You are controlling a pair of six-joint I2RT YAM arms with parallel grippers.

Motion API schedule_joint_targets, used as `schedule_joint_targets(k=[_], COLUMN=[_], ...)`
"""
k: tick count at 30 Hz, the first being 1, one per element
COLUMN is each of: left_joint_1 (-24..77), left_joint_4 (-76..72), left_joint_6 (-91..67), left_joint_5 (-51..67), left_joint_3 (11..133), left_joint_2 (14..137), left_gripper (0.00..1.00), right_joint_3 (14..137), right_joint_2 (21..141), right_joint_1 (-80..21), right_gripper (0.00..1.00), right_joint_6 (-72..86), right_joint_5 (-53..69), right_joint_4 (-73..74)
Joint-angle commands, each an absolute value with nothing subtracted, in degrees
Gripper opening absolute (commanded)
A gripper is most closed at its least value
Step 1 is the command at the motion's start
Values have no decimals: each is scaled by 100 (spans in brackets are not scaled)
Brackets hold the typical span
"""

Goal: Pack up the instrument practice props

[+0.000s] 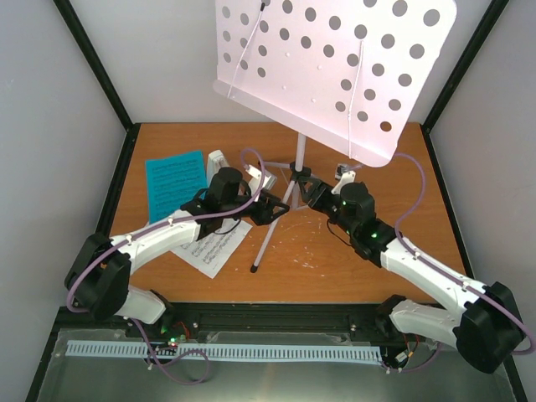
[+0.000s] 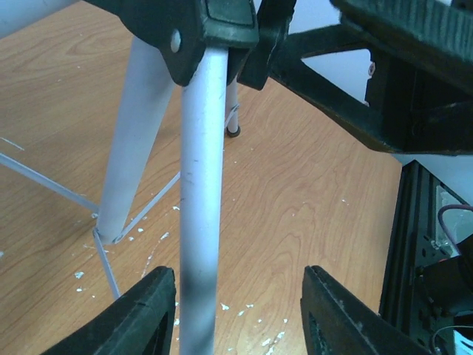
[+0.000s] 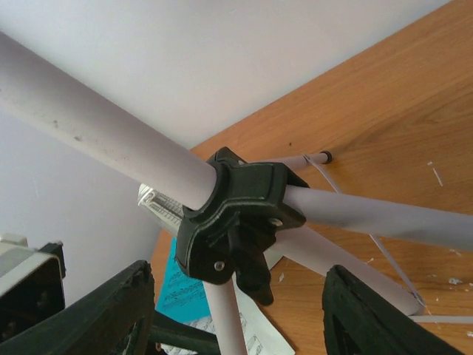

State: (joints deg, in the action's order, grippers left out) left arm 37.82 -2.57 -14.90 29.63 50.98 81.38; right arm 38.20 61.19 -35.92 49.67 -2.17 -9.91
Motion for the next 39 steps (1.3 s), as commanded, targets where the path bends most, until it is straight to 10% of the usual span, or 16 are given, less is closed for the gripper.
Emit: schedule_joint_targets(k=[1,39], left_joint_1=[3743,3744], left_joint_4=[-810,-516], left_joint_6=[-1462,-987], left_joint_5=[2839,2707], left_joint_3=[4913,5238], left_joint_2=[8113,8460], left_gripper=[46,0], right_joint_3=[4237,4434], right_joint_2=[6300,6684], right_joint_1=[-3560,-3339], right_gripper=[58,3], right_joint_6=[4333,640], right_joint_5=[-297,768], right_joint_4=[-742,-359])
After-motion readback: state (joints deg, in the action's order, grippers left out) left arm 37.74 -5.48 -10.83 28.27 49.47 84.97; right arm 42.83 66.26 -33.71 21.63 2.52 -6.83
